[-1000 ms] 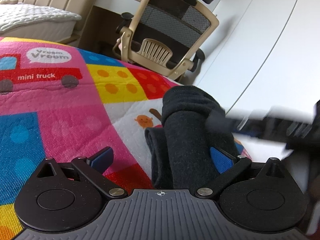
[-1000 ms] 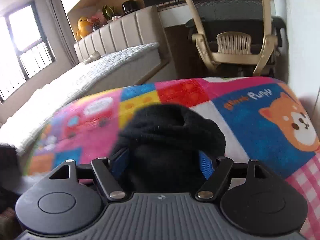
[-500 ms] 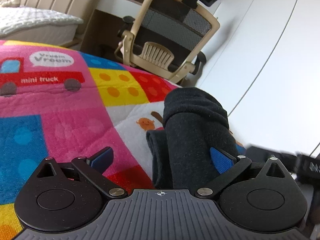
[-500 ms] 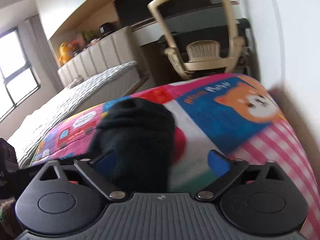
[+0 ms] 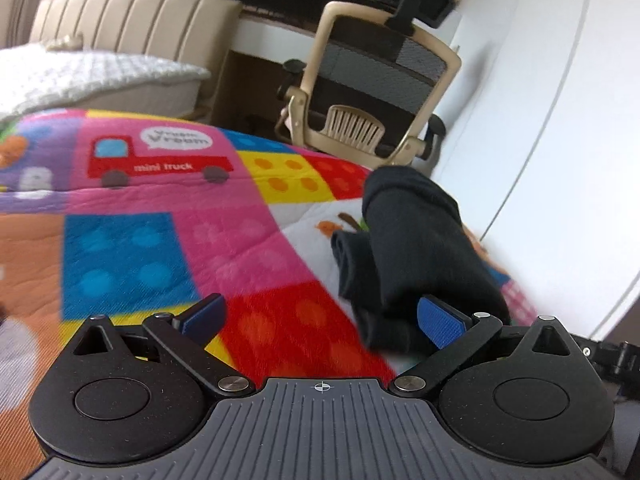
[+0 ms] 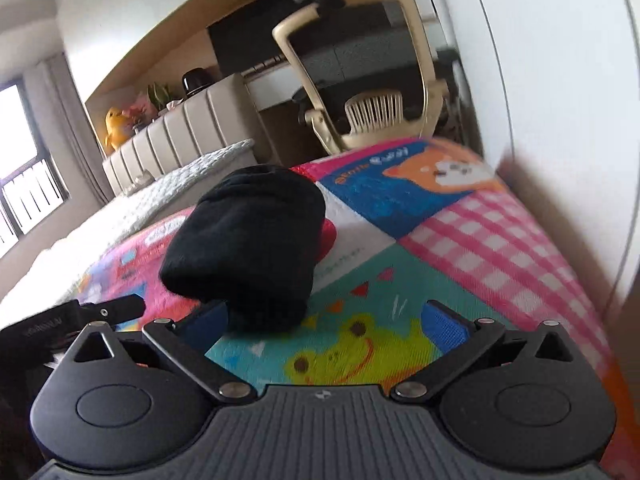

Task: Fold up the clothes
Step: 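Set the rolled garment on the mat and open both grippers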

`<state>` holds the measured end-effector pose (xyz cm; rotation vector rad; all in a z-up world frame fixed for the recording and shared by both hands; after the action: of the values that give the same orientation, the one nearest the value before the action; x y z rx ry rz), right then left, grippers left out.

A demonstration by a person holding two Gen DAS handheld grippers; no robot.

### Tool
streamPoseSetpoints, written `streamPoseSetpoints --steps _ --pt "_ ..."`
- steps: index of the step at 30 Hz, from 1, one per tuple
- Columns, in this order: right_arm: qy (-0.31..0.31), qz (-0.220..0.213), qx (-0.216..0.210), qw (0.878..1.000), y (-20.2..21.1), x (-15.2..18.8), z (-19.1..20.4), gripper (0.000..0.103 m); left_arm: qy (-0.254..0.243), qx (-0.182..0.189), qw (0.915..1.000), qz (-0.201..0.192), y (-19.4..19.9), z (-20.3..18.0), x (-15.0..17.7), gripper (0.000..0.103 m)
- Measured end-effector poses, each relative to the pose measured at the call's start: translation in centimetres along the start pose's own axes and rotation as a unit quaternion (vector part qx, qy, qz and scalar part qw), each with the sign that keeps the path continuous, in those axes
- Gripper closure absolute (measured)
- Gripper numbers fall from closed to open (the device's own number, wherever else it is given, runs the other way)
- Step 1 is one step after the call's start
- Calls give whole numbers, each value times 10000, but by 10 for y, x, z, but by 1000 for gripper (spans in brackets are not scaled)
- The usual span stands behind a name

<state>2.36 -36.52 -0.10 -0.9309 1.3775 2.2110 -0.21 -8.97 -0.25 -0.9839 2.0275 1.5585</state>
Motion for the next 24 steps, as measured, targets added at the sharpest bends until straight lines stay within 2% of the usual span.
streamPoseSetpoints --steps 3,5,10,14,18,24 --pt "416 -479 314 9975 13 12 20 0 -87 -120 9999 -44 4 -6 8 0" --pt "541 -646 429 9955 16 19 28 0 -144 -198 9997 -64 5 -9 12 0" --pt "319 -526 375 9974 12 35 29 0 -285 -392 9988 -115 9 -18 23 0" --pt "133 -788 500 9955 17 38 25 0 -398 -546 9976 -155 12 -25 32 0" --pt "200 -711 582 9956 13 39 28 0 -514 -707 9959 -229 16 -32 40 0" --pt "463 -769 786 9929 14 44 37 0 -706 -999 9906 -605 26 -40 46 0"
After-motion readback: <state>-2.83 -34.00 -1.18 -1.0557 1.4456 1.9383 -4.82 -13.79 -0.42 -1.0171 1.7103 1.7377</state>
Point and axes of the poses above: each gripper's, at about its wrist camera, not at the fingertips, and y roughly against the way its jaws point, z to its left, x to its underside, the point moved 2 cm from there along -y, roughly the way its jaws point, and after that the axes turned 13 degrees about z, right-handed, at the moved point
